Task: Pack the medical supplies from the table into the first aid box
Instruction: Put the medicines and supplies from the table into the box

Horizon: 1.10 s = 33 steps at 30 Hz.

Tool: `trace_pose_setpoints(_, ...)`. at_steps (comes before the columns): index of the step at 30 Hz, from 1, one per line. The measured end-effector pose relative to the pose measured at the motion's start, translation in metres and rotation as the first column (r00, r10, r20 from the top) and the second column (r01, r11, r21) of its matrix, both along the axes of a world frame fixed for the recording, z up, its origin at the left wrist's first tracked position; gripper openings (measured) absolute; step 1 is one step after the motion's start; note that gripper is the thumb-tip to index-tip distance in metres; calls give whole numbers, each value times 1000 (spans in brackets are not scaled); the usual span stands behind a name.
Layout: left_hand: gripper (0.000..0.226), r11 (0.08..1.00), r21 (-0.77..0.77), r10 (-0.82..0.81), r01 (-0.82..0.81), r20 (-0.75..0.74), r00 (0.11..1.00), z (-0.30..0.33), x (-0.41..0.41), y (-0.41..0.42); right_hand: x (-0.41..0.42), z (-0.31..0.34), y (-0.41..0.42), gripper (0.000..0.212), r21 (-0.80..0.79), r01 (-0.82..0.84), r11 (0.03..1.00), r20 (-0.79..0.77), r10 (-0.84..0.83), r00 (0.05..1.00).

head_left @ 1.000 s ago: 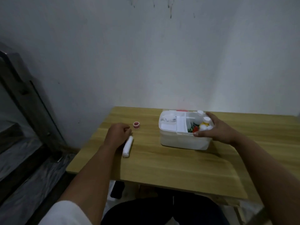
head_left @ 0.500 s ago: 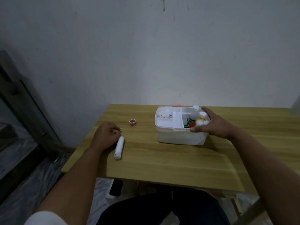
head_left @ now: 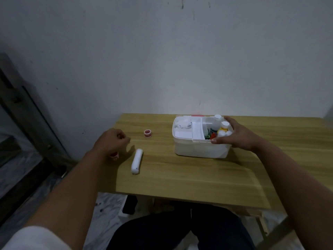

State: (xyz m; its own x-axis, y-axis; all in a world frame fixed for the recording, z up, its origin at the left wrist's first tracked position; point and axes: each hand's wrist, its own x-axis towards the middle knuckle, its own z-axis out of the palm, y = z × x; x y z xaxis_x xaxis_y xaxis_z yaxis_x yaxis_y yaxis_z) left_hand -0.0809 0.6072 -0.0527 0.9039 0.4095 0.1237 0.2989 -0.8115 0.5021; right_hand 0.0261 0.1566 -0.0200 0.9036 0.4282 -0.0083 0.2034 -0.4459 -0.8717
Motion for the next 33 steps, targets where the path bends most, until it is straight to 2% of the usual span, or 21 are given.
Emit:
trace_pose_setpoints(3, 33, 998, -60, -32, 22, -172, 985, 8, -11, 9, 0, 0, 0, 86, 5, 9, 1000, -1, -9, 1000)
trace_pose_setpoints(6, 41, 998, -33, -66, 58, -327, 943, 14, -18, 12, -1, 1, 1, 85, 1, 11, 1000, 1, -11, 1000)
trace_pose_setpoints(10, 28, 996, -57, -85, 66, -450, 889, 16, -18, 20, 0, 0, 2, 95, 2, 26, 1000, -9, -26, 1000)
trace_pose_setpoints(12, 27, 993, -112, -70, 28, -391, 918, 12, -14, 18, 1, 0, 1, 102, 1, 25, 1000, -12, -25, 1000)
trace_pose_setpoints(14, 32, 988, -153, -14, -25, -249, 968, 7, -9, 7, -1, 1, 1, 104, 0, 22, 1000, -16, -22, 1000)
trace_pose_setpoints(16, 30, 994, -101, 31, -42, -102, 994, 0, 1, -7, 0, 1, 1, 105, 3, 23, 1000, -15, -23, 1000)
trace_pose_setpoints(19, 27, 999, -21, 47, -47, 6, 999, -10, 19, -31, 2, -1, 1, 109, 1, 26, 1000, -15, -26, 1000)
trace_pose_setpoints(23, 32, 1000, -10, 23, -23, 18, 1000, -15, 46, -52, 3, -2, 0, 106, 16, 18, 1000, -15, -18, 1000)
trace_pose_setpoints(26, 60, 1000, -5, 26, -26, -12, 1000, -14, 64, -58, 6, -4, -2, 102, 12, 8, 1000, -2, -8, 1000)
trace_pose_setpoints(28, 75, 999, 26, 26, -25, -37, 999, -13, 72, -61, 8, -7, -2, 115, 1, 14, 1000, -12, -14, 1000)
trace_pose_setpoints(30, 73, 994, 102, 37, -30, -68, 997, -14, 77, -63, 8, -6, -2, 132, -14, 19, 1000, -25, -19, 1000)
trace_pose_setpoints(33, 52, 976, 214, 53, -40, -59, 997, -15, 81, -73, 9, -7, -2, 146, -43, 29, 999, -29, -31, 999)
